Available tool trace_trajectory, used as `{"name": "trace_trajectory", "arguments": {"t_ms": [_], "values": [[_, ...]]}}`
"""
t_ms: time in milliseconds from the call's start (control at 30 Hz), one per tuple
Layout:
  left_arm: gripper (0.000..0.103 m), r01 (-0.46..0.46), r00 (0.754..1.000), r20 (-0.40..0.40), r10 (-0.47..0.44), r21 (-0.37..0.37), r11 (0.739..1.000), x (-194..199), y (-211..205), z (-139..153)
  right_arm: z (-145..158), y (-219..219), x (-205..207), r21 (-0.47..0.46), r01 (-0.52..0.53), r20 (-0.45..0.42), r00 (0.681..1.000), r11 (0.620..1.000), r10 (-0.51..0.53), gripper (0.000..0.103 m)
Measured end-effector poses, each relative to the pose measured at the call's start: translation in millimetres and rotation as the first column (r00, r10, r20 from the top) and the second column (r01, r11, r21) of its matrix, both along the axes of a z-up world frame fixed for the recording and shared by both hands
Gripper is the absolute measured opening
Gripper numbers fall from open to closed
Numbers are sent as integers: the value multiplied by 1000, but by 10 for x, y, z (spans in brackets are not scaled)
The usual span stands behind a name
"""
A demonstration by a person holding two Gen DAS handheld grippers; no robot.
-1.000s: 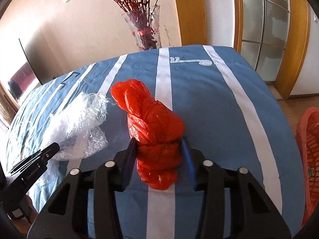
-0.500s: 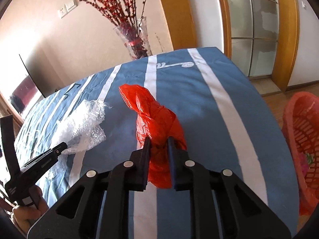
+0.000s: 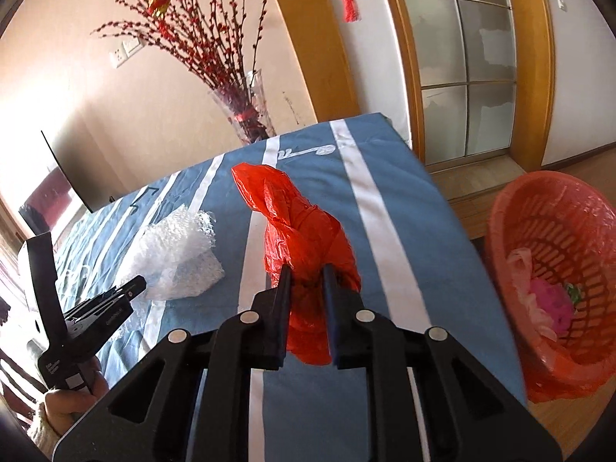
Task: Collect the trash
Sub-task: 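Lift and carry the bubble wrap and red bag over the basket with both tools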
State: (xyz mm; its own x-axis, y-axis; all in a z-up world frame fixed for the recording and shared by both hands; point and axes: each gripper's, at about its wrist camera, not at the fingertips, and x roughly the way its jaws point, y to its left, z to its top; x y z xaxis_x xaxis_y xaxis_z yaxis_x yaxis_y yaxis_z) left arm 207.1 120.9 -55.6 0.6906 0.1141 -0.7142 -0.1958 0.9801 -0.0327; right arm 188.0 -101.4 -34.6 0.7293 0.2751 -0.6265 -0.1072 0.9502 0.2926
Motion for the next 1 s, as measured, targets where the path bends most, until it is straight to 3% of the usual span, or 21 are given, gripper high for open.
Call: {"name": "trace_trajectory", "arguments": {"t_ms": [567, 1000], "values": [[19, 166, 982, 91, -166, 11, 986, -211, -735, 377, 141, -498, -364, 44, 91, 54, 994, 995, -93, 16], [19, 339, 935, 131, -330, -53, 939, -374, -1434, 556, 274, -1059, -734, 110, 206, 92, 972, 972, -216, 17]]}}
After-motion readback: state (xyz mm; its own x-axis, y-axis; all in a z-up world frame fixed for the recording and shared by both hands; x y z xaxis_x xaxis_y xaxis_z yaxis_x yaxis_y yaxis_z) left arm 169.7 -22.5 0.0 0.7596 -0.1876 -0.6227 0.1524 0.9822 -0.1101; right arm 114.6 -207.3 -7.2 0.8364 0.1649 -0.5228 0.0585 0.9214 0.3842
